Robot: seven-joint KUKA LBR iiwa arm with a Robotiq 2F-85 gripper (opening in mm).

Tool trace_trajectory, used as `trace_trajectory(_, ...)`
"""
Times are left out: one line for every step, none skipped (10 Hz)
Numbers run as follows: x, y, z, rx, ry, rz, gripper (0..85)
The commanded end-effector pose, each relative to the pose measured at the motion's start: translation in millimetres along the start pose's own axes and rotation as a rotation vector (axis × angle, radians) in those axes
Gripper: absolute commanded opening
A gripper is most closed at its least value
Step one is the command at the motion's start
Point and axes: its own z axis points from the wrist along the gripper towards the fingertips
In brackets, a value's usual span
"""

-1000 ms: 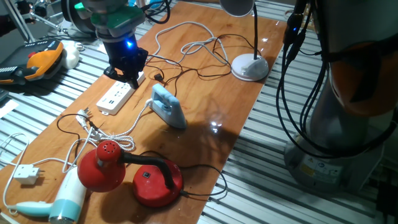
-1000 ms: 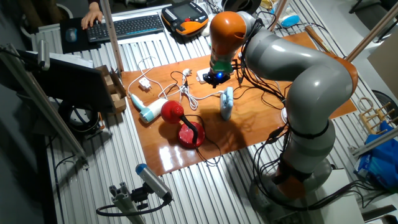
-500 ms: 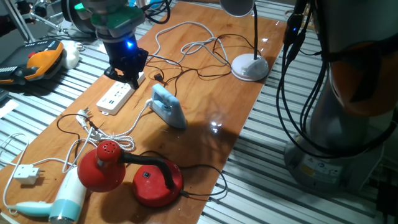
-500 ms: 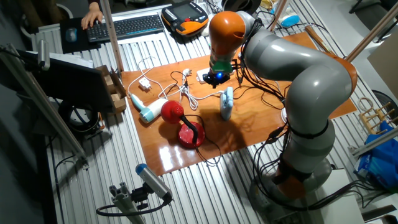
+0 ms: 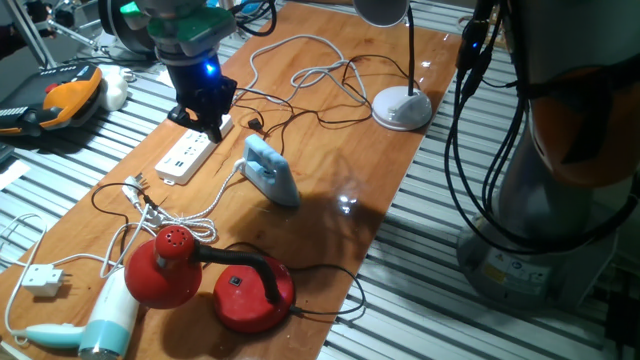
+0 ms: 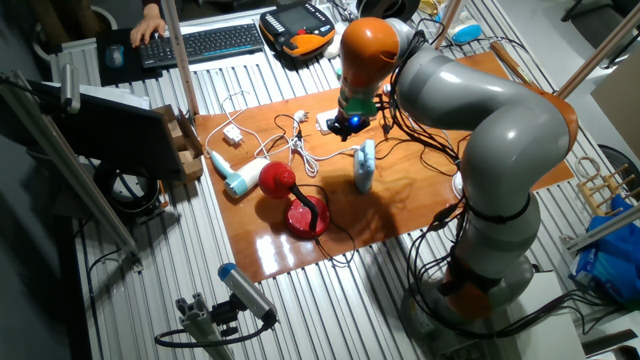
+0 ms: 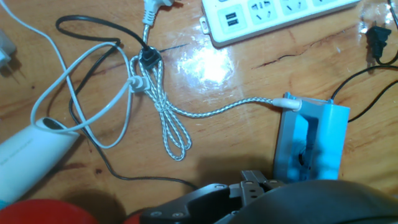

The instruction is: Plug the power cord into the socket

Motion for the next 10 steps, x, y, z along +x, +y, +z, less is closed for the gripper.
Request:
trace_trajectory(0.0,2.7,-0.3,0.008,-0.011,0.005,0.0)
trace_trajectory(-2.8,3.1,-1.6,0.005,-0.014,0.006,0.0)
trace_trajectory(-4.0,2.7,-2.4,0.007,-0.014,0.003,0.0)
trace_trajectory(-3.4,2.9,-1.9,0.009,-0.013,0.002,0.0)
trace_trajectory(-2.6,3.3,-2.0,0.003,-0.004,-0.001,0.0)
trace_trajectory(-1.2,4.3,-2.6,0.009,-0.004,0.003,0.0)
trace_trajectory(-1.5,4.2,-2.8,0.022,-0.010,0.003,0.0)
trace_trajectory(-2.6,3.5,-0.8,0.021,-0.010,0.012,0.0)
trace_trajectory(-4.3,3.1,2.4,0.013,-0.008,0.009,0.0)
trace_trajectory(-5.3,2.7,5.8,-0.001,-0.008,0.008,0.0)
